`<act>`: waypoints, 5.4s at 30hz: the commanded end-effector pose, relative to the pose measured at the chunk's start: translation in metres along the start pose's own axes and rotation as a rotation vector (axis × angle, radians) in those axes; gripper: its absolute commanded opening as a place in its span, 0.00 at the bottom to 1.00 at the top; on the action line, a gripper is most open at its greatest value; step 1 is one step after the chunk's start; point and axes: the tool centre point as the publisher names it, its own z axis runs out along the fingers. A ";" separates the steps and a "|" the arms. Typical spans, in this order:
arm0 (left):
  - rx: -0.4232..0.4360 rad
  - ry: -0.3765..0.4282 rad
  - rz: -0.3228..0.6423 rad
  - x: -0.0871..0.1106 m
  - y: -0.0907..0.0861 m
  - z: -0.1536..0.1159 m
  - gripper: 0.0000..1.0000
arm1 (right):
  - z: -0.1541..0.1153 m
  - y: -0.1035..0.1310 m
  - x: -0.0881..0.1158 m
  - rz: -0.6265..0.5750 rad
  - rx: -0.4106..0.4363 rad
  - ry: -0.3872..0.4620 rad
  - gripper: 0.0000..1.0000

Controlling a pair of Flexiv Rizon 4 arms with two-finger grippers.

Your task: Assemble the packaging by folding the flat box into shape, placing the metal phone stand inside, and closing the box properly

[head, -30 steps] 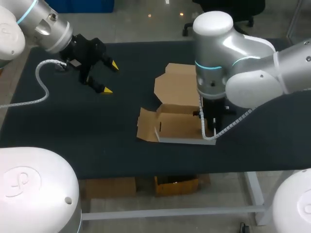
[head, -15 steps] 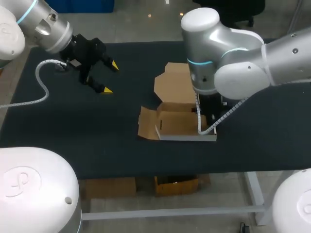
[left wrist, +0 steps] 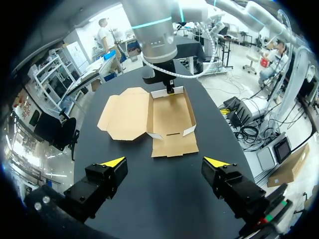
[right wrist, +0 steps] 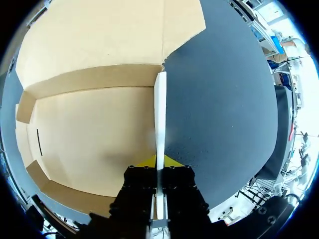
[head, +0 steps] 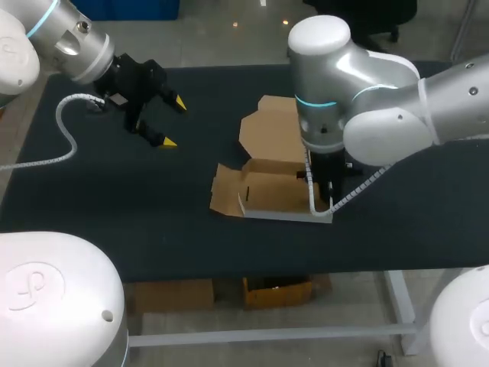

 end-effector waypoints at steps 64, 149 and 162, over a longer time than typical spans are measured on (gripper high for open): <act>-0.003 0.001 0.000 0.000 0.000 -0.001 1.00 | 0.001 -0.008 -0.008 -0.020 -0.026 0.175 0.00; 0.108 0.026 -1.818 0.052 0.029 0.117 0.77 | 0.001 -0.008 -0.008 -0.020 -0.026 0.175 0.00; 0.112 0.057 -1.738 0.063 0.023 0.142 0.42 | 0.001 -0.008 -0.008 -0.020 -0.026 0.175 0.00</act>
